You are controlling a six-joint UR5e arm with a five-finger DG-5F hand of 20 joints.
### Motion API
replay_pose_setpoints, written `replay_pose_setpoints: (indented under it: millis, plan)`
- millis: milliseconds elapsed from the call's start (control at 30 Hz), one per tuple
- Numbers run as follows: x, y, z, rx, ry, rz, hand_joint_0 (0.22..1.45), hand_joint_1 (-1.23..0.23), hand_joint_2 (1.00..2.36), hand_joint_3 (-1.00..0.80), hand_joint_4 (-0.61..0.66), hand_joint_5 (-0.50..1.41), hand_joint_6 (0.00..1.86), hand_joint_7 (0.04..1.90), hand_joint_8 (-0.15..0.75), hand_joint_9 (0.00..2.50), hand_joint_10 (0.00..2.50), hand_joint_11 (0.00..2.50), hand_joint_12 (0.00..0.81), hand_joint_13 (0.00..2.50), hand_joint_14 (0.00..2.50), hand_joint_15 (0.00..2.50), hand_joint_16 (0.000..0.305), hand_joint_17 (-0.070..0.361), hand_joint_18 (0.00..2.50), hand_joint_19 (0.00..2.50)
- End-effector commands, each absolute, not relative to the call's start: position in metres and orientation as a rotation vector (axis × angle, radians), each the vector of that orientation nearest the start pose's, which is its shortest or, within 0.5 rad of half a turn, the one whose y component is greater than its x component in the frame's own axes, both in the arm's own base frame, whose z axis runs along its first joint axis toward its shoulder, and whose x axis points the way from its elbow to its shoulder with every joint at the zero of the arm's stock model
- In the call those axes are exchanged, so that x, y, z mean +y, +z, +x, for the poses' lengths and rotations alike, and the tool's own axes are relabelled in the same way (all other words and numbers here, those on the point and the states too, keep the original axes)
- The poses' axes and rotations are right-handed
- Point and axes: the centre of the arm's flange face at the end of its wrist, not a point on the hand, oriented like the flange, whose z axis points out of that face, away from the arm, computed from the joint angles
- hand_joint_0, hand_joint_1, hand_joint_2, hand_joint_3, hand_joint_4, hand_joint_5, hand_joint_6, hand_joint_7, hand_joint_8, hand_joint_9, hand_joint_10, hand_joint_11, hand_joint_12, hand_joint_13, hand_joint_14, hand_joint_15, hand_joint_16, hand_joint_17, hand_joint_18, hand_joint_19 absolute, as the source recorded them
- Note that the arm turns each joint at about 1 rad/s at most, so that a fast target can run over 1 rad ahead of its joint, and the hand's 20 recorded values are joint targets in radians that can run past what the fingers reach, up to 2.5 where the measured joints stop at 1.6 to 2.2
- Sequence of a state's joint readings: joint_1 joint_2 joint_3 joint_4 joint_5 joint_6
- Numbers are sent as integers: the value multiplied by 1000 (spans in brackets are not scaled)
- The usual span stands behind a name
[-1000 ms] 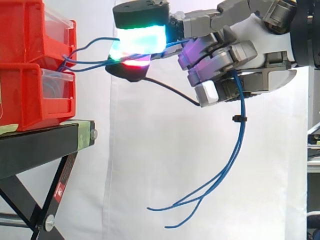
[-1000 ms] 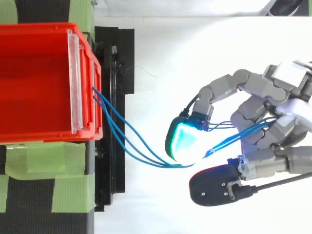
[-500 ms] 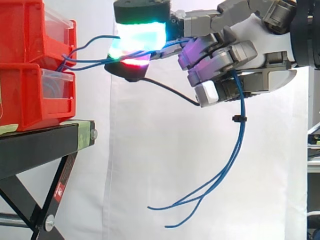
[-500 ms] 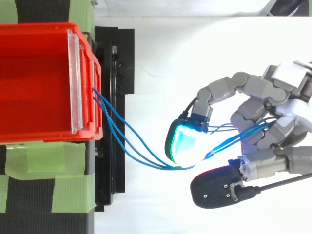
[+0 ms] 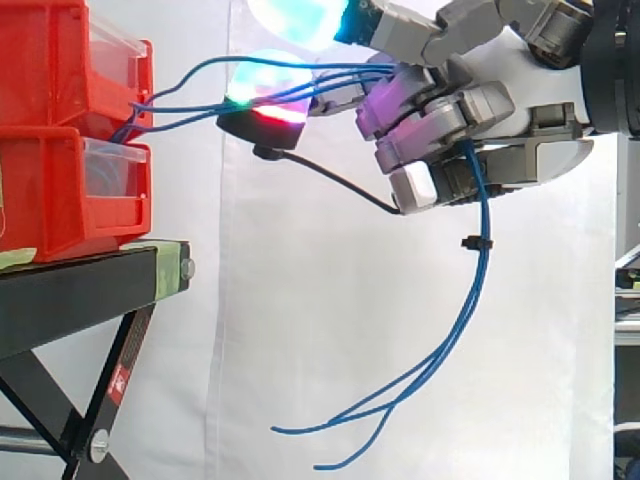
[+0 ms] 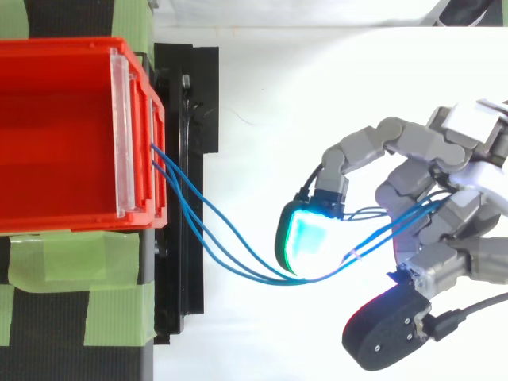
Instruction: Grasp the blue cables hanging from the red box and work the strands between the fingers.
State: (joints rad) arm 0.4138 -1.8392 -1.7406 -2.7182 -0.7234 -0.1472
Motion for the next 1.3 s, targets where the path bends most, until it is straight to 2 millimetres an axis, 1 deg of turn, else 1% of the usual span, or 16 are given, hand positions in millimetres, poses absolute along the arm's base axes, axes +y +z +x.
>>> replay_pose_setpoints:
  millis: [0,133,167,300,433,500,567,600,667,767,933,967,1100,1200,1233,1267]
  plan:
    - [24,305,571,987,761,1302,813,-873,1000,-1000,283,-48,1170,815,492,1274,2500,2461,646,1785,2500,1407,248,186,2421,512]
    - [23,305,571,986,759,1303,957,-908,1000,-1000,318,-187,1391,725,492,1274,2500,2461,646,1785,2500,1407,248,186,2421,512]
    - [24,305,571,987,761,1302,1001,-913,1000,-1000,323,-237,1390,716,492,1274,2500,2461,646,1785,2500,1407,248,186,2421,512]
    - [23,306,571,984,761,1302,959,-925,1000,-1000,323,-300,1256,734,492,1274,2500,2461,646,1785,2500,1407,248,186,2421,512]
    - [24,305,571,987,761,1302,994,-923,1000,-1000,331,-305,1266,732,492,1274,2500,2461,646,1785,2500,1407,248,186,2421,512]
    - [24,305,571,987,761,1302,1095,-897,1004,-885,324,-305,1283,718,492,1274,2500,2461,646,1785,2500,1407,248,186,2421,512]
    - [24,306,571,985,762,1302,1174,-858,1014,-596,303,-280,1296,707,492,1274,2500,2461,646,1785,2500,1407,248,186,2421,512]
    - [24,306,571,985,762,1302,1193,-850,1014,-560,302,-278,1296,704,492,1274,2500,2461,646,1785,2500,1407,248,186,2421,512]
    - [23,305,571,986,759,1303,1264,-797,1014,-314,239,-208,1304,691,492,1274,2500,2461,646,1785,2500,1407,248,186,2421,512]
    - [24,305,571,987,761,1302,1305,-773,1014,-229,194,-136,1211,729,492,1274,2500,2461,646,1785,2500,1407,248,186,2421,512]
    - [24,305,571,987,761,1302,1303,-773,1015,-280,199,-115,1191,744,492,1274,2500,2461,646,1785,2500,1407,248,186,2421,512]
    - [24,306,571,985,762,1302,1271,-787,1016,-360,207,-141,1237,712,492,1274,2500,2461,646,1785,2500,1407,248,186,2421,512]
    - [23,306,571,984,761,1302,1209,-803,1017,-345,232,-149,1232,715,492,1274,2500,2461,646,1785,2500,1407,248,186,2421,512]
    - [23,305,571,986,759,1303,1092,-796,1017,-352,256,-90,1173,747,492,1274,2500,2461,646,1785,2500,1407,248,186,2421,512]
    - [24,306,571,985,762,1302,1075,-786,1017,-380,261,-63,1148,759,492,1274,2500,2461,646,1785,2500,1407,248,186,2421,512]
    - [24,306,571,985,762,1302,1026,-777,1017,-536,255,-33,1062,819,492,1274,2500,2461,646,1785,2500,1407,248,186,2421,512]
